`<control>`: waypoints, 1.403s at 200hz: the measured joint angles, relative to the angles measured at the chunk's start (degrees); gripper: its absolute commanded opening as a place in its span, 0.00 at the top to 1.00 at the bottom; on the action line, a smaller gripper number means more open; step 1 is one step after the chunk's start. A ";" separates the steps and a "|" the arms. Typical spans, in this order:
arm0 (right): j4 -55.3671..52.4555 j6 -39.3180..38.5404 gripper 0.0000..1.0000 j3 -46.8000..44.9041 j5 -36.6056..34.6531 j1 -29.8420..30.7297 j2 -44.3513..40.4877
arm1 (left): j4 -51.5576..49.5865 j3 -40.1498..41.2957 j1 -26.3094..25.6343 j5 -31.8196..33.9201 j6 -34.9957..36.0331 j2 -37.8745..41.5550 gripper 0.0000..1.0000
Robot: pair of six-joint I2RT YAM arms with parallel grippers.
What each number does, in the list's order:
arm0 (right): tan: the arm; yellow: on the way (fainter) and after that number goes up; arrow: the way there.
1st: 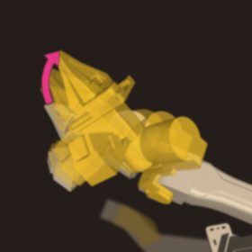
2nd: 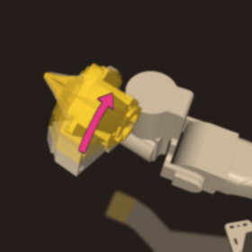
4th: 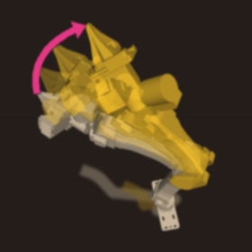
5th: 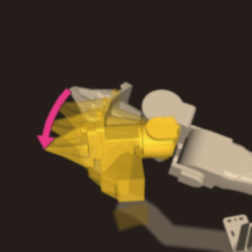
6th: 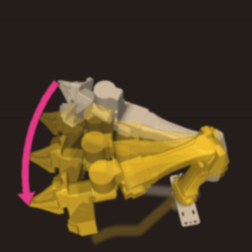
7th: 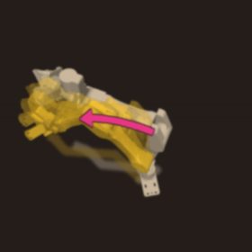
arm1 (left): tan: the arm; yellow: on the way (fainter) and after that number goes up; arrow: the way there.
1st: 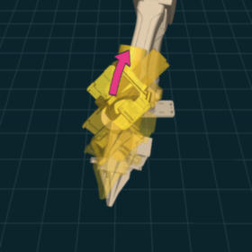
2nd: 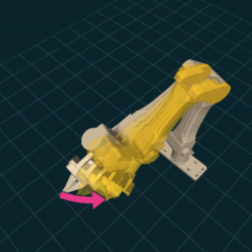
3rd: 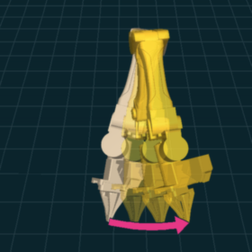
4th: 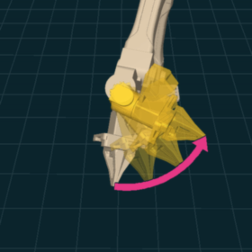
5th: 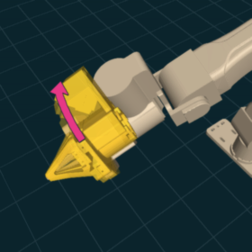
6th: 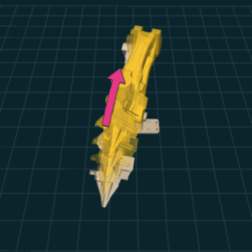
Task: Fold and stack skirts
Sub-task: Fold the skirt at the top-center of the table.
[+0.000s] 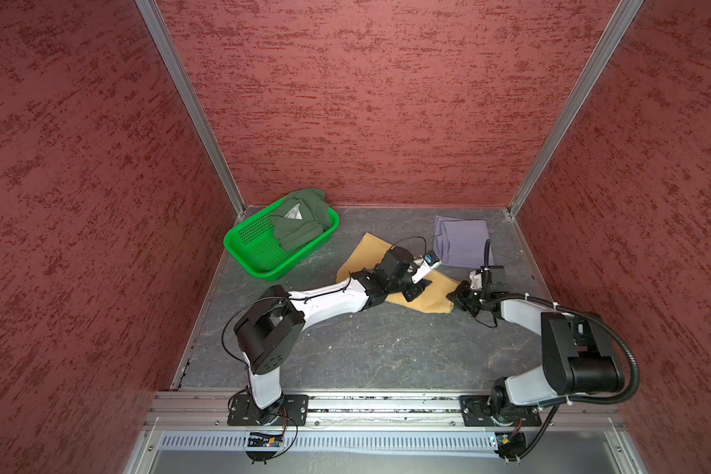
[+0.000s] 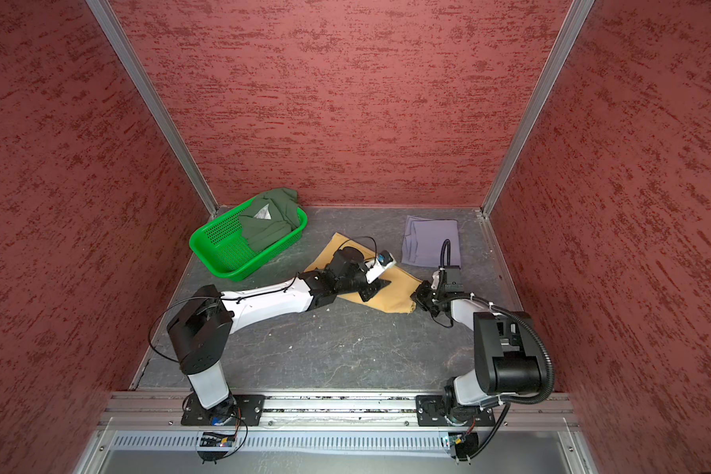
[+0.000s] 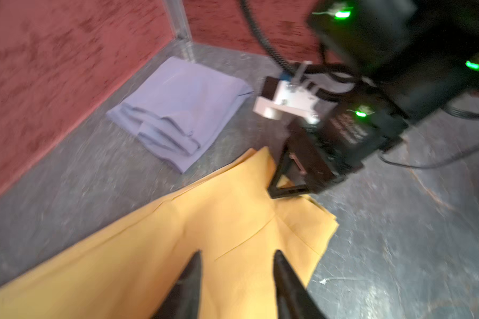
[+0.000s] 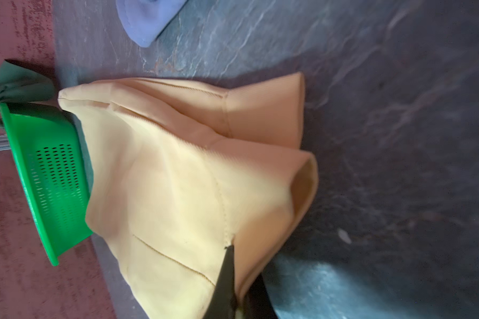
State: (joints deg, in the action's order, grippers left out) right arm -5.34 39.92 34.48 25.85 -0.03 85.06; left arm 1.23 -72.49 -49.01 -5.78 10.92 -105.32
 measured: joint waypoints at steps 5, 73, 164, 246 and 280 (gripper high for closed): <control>-0.57 -0.44 1.00 0.04 -0.57 0.15 -0.17 | -0.17 -0.24 0.66 0.28 -0.74 -0.87 0.88; -7.02 -4.04 1.00 2.14 -6.97 2.97 -3.13 | -2.84 -0.50 -3.91 6.27 -10.29 -13.55 1.00; -20.50 -11.17 1.00 12.17 -15.34 5.25 -7.67 | -2.80 -1.73 -5.40 7.10 -17.16 -14.82 1.00; -29.00 -19.04 1.00 21.31 -28.02 5.25 -4.74 | -3.43 8.76 5.14 8.13 -20.68 -4.94 1.00; -31.67 -21.44 1.00 25.42 -31.28 5.29 -3.28 | -3.37 12.72 5.81 10.05 -20.55 -3.85 1.00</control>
State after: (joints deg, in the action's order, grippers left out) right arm -37.01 18.48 59.90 -5.43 5.26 81.78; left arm -2.13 -59.77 -43.20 4.27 -9.63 -109.16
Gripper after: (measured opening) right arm 0.056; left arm 0.046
